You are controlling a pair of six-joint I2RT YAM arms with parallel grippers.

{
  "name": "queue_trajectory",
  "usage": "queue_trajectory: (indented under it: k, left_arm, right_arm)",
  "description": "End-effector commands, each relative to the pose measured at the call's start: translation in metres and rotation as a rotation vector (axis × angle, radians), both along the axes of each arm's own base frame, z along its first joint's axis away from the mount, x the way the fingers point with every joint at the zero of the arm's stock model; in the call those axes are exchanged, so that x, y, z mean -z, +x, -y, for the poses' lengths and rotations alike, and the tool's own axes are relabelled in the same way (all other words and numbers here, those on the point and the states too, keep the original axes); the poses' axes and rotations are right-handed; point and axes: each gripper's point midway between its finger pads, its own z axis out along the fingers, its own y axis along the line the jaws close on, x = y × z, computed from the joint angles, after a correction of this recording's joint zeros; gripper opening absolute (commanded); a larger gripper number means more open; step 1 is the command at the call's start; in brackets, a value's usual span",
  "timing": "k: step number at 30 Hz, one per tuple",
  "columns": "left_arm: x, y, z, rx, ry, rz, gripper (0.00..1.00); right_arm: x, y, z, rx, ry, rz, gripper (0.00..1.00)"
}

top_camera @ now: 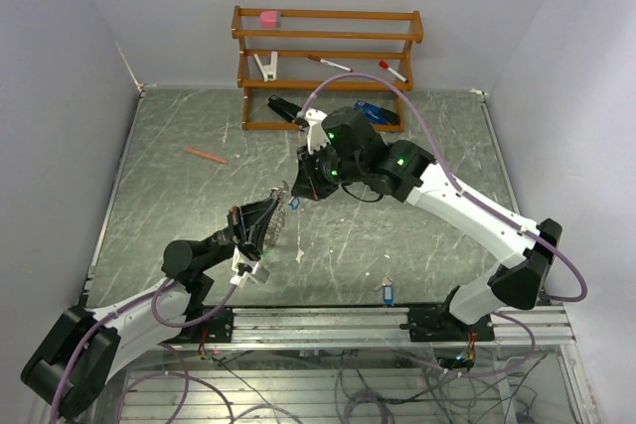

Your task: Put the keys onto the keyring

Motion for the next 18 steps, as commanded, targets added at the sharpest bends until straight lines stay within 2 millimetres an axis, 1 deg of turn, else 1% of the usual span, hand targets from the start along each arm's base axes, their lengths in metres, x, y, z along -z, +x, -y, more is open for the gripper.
queue_trajectory:
  k: [1, 3, 7, 9, 11, 13, 18]
  left_arm:
    - [-0.044, -0.023, -0.009, 0.018, -0.099, 0.193, 0.07]
    - [-0.045, -0.024, -0.009, 0.023, -0.099, 0.201, 0.07]
    - [-0.047, -0.024, -0.008, 0.026, -0.102, 0.21, 0.07]
    - [-0.048, -0.023, -0.008, 0.022, -0.105, 0.206, 0.07]
    - [-0.049, -0.021, -0.009, 0.015, -0.11, 0.198, 0.07]
    - [-0.05, -0.018, -0.009, 0.008, -0.115, 0.189, 0.07]
    - [-0.055, -0.01, -0.013, -0.015, -0.156, 0.139, 0.07]
  right_arm:
    - [-0.012, 0.001, -0.009, -0.025, 0.044, 0.003, 0.0]
    - [-0.011, -0.001, -0.01, -0.036, 0.047, -0.003, 0.0]
    - [-0.004, -0.003, -0.01, -0.04, 0.036, -0.022, 0.0]
    - [-0.004, -0.004, -0.009, -0.042, 0.036, -0.024, 0.0]
    - [-0.006, -0.004, -0.007, -0.036, 0.037, -0.015, 0.0]
    - [-0.004, -0.003, -0.003, -0.021, 0.026, -0.008, 0.0]
    - [0.019, -0.004, 0.007, 0.013, -0.032, -0.044, 0.0]
